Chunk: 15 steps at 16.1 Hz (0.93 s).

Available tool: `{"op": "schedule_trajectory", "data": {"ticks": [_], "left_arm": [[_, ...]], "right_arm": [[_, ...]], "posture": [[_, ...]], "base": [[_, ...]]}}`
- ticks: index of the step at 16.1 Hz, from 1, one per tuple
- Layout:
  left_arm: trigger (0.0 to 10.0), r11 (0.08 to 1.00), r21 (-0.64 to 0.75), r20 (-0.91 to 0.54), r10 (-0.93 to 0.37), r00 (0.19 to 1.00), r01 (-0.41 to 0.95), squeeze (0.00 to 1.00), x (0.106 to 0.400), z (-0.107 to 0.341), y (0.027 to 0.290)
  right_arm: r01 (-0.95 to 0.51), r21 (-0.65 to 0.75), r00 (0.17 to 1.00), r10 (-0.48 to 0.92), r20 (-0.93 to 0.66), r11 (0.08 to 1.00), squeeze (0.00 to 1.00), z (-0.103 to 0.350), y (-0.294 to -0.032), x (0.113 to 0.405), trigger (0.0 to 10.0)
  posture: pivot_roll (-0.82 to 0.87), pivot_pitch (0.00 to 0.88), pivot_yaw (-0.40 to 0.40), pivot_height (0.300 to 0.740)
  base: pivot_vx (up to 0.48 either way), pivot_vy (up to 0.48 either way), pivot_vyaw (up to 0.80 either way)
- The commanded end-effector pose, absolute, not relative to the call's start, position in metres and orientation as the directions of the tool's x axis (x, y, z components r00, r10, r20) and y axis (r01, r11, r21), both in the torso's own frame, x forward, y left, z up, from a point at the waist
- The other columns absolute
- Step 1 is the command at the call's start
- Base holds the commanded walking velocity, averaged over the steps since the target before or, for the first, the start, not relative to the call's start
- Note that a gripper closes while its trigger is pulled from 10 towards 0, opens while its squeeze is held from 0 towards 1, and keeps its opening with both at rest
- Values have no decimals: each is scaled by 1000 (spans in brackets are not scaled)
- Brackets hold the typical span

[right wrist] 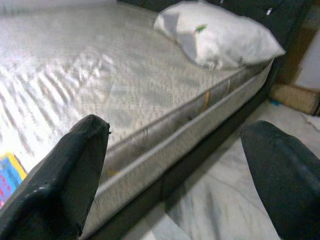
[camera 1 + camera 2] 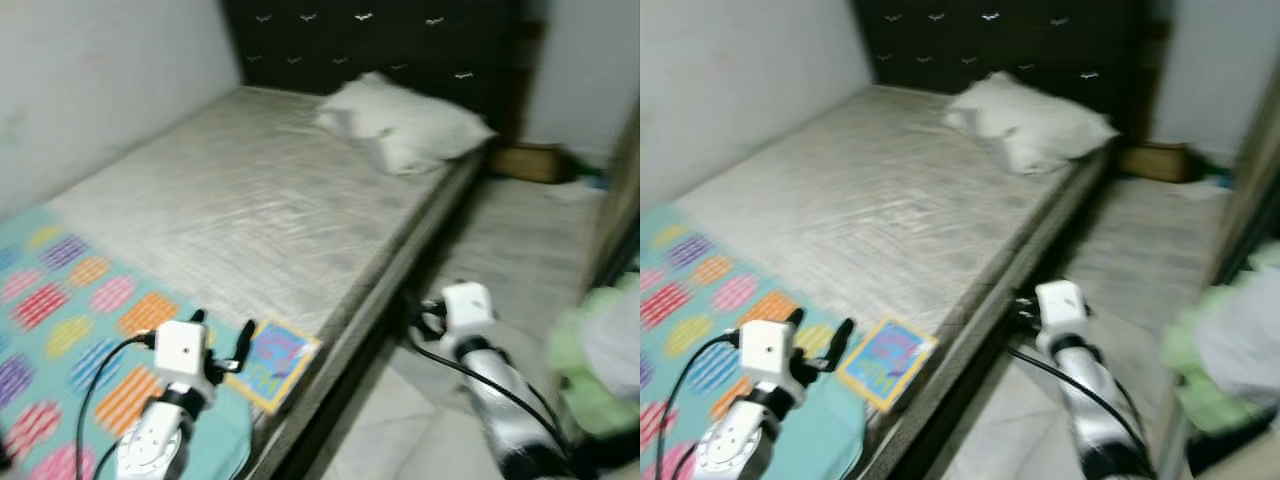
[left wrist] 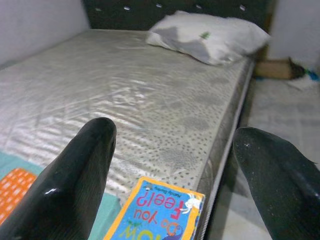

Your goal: Clean up the room

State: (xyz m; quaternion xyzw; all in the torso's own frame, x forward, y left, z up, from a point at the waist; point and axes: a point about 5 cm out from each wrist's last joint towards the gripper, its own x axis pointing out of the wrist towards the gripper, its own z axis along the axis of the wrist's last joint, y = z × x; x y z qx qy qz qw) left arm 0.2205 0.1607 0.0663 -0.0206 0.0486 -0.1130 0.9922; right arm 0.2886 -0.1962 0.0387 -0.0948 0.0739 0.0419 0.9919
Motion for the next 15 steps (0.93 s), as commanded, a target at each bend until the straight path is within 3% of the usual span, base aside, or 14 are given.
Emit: {"op": "schedule_trajectory", "data": {"ticks": [1, 15], "left_arm": [[10000, 980, -28, -108, -201, 974, 199, 0, 219, 66, 171], [10000, 978, -33, -92, -210, 973, 208, 0, 227, 69, 166]], "right_arm": [[-125, -156, 988, 108, -113, 980, 0, 49, -182, 295, 10000], [-191, -143, 977, 173, -125, 971, 0, 54, -164, 272, 10000]], "posture": [[-155, 0, 115, 740], [-168, 0, 120, 740]], "base": [[0, 0, 800], [0, 0, 800]]}}
